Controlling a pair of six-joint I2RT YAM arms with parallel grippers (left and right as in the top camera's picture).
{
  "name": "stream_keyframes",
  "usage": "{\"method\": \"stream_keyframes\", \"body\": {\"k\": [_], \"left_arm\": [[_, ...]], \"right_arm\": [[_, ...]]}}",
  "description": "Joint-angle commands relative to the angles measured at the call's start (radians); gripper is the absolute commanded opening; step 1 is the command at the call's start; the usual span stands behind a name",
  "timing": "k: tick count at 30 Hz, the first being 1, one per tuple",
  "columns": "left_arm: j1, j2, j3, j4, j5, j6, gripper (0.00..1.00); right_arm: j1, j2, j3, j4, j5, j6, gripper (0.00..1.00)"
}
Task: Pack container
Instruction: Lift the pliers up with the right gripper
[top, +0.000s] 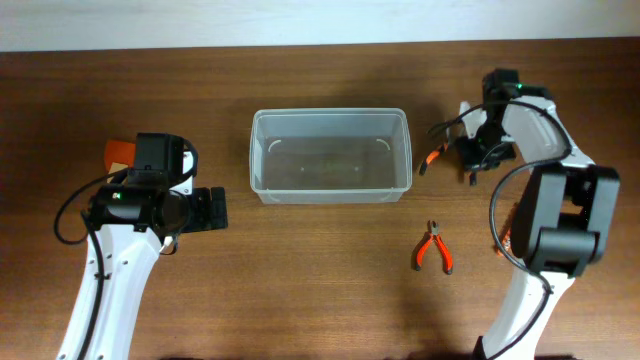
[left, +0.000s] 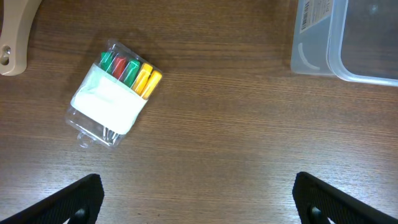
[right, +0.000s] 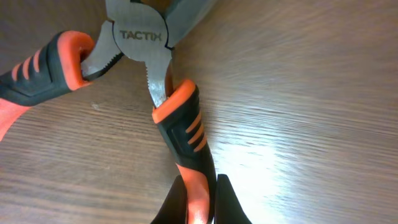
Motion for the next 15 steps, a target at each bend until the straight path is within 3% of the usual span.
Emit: {"method": "stream_keyframes", "body": {"k": [1, 8, 15], "left_arm": [[0.002, 0.002, -0.001, 0.002, 0.011, -0.012, 0.99], [0.002, 0.002, -0.001, 0.002, 0.011, -0.012, 0.99], [0.002, 0.002, -0.001, 0.002, 0.011, -0.012, 0.99]], "right_arm": [[0.007, -0.155, 0.084, -0.003, 0.055, 0.031, 0.04], [0.036, -0.304, 0.106, 0.007, 0.052, -0.003, 0.04], [0.24, -0.395, 0.11, 0.005, -0.05, -0.354, 0.04]]}}
